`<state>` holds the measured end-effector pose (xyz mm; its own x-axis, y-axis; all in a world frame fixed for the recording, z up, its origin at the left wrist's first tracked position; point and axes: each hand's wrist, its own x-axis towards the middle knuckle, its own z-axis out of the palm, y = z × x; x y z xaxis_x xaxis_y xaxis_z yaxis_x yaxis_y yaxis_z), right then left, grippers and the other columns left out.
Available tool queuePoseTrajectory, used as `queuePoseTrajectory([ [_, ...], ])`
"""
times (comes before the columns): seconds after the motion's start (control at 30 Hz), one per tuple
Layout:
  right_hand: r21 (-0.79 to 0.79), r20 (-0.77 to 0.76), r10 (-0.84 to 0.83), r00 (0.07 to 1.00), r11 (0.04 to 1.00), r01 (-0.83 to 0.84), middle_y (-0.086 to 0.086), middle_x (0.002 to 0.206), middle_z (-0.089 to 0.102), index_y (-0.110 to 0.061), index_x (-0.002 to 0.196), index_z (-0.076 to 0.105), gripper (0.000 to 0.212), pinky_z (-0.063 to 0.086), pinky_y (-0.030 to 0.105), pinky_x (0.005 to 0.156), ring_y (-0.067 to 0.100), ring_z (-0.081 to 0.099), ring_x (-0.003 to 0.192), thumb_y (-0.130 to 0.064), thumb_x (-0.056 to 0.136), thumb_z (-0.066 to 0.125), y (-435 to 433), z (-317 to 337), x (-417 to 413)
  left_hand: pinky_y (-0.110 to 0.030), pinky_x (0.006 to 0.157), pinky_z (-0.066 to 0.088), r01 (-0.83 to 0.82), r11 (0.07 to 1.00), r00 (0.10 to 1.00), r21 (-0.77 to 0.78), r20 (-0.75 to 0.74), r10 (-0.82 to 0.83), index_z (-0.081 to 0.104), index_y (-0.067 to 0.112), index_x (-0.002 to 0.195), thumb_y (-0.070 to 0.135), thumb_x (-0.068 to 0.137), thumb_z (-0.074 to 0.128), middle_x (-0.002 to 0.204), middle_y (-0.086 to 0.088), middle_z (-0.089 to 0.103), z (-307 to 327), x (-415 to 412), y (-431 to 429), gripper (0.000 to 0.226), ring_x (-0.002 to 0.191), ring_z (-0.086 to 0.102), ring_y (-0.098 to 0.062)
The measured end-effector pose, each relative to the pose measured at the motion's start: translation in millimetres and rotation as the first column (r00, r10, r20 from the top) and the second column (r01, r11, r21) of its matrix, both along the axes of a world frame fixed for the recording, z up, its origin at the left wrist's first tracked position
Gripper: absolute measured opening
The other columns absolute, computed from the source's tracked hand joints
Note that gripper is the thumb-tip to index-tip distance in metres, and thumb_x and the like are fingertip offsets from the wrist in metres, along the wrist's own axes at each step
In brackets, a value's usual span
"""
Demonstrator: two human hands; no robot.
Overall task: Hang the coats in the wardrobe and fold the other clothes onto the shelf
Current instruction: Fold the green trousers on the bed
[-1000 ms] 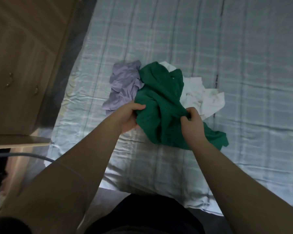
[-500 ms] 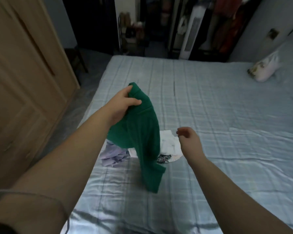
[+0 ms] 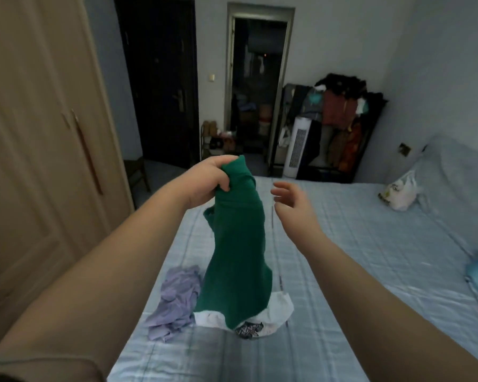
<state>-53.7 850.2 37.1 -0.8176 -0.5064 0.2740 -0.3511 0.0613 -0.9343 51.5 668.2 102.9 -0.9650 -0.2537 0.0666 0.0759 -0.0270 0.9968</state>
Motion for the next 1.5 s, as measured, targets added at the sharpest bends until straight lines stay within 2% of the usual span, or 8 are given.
queuePoseTrajectory([
  [0.23,0.138,0.041,0.398,0.916,0.906,-0.400,-0.015,0.151,0.038,-0.046,0.144,0.035,0.077,0.038,0.038,0.108,0.005,0.030,0.140,-0.004,0.084,0.061,45.1,25.6,-30.7,-0.034,0.065,0.055,-0.021,0.997,0.989,0.077,-0.147,0.032,0.072,0.013,0.072,-0.017,0.046,0.036,0.076,-0.010,0.066,35.3,-23.4,44.1,0.054,0.078,0.065,-0.028],
  [0.4,0.337,0.207,0.505,0.838,0.768,-0.545,-0.014,0.134,0.055,-0.036,0.144,0.040,0.075,0.044,0.032,0.102,0.002,0.051,0.123,-0.009,0.078,0.065,77.7,-3.1,-57.2,-0.034,0.064,0.048,0.021,0.999,0.976,0.041,-0.216,-0.012,0.052,0.009,0.064,-0.018,0.050,0.033,0.072,-0.012,0.052,41.8,-40.9,70.7,0.037,0.069,0.056,-0.028],
  [0.7,0.609,-0.009,0.188,0.982,0.780,-0.144,0.001,0.090,0.070,-0.016,0.089,0.069,0.008,0.054,0.032,0.076,0.015,0.066,0.083,-0.019,0.088,0.061,121.0,-34.5,-122.2,-0.035,0.067,0.046,-0.222,0.969,0.960,-0.112,-0.197,0.197,0.053,0.011,0.072,-0.020,0.061,0.036,0.076,-0.011,0.051,38.1,-58.2,70.0,0.037,0.073,0.052,-0.026],
  [0.9,0.607,-0.195,0.082,0.977,0.793,0.054,-0.002,0.085,0.068,-0.023,0.089,0.067,0.013,0.046,0.029,0.064,0.017,0.063,0.080,-0.036,0.090,0.067,144.5,8.5,-165.4,-0.033,0.064,0.042,-0.411,0.672,0.887,-0.616,-0.101,0.451,0.050,0.018,0.081,-0.010,0.081,0.052,0.079,-0.007,0.053,32.8,-46.2,30.1,0.029,0.074,0.051,-0.022],
  [1.03,0.565,-0.324,0.106,0.940,0.818,0.103,-0.002,0.089,0.067,-0.022,0.092,0.062,0.021,0.053,0.036,0.073,0.016,0.065,0.082,-0.034,0.082,0.076,143.9,57.1,-173.1,-0.041,0.061,0.051,-0.338,0.562,0.871,-0.755,-0.025,0.491,0.046,0.015,0.085,0.004,0.086,0.063,0.081,-0.010,0.054,30.1,-39.0,9.4,0.020,0.074,0.055,-0.023],
  [1.2,0.527,-0.079,0.289,0.954,0.825,-0.206,0.000,0.107,0.068,-0.027,0.106,0.062,0.025,0.054,0.039,0.088,0.018,0.068,0.098,-0.009,0.089,0.067,146.8,104.6,-180.6,-0.051,0.076,0.061,-0.293,0.782,0.916,-0.550,0.073,0.395,0.043,0.009,0.103,0.012,0.089,0.072,0.101,-0.012,0.063,40.8,-25.7,-14.7,0.033,0.093,0.069,-0.029],
  [1.4,-0.072,-0.016,-0.009,1.000,0.997,0.008,0.009,0.108,0.065,-0.014,0.120,0.055,0.042,0.059,0.030,0.063,0.027,0.068,0.090,0.002,0.085,0.070,132.3,120.7,-181.8,-0.041,0.071,0.057,-0.306,0.900,0.952,-0.310,-0.077,0.297,0.048,0.022,0.092,0.020,0.099,0.057,0.087,0.000,0.065,47.2,-22.5,-29.9,0.012,0.087,0.061,-0.025],
  [1.5,-0.033,0.081,-0.095,0.992,0.995,0.098,0.010,0.109,0.066,-0.007,0.121,0.056,0.044,0.057,0.037,0.068,0.028,0.069,0.091,0.000,0.082,0.074,126.7,110.7,-189.0,-0.042,0.070,0.053,-0.343,0.862,0.939,-0.373,-0.170,0.300,0.045,0.024,0.090,0.006,0.096,0.059,0.088,-0.004,0.063,52.4,-28.4,-30.3,0.023,0.085,0.061,-0.026],
])
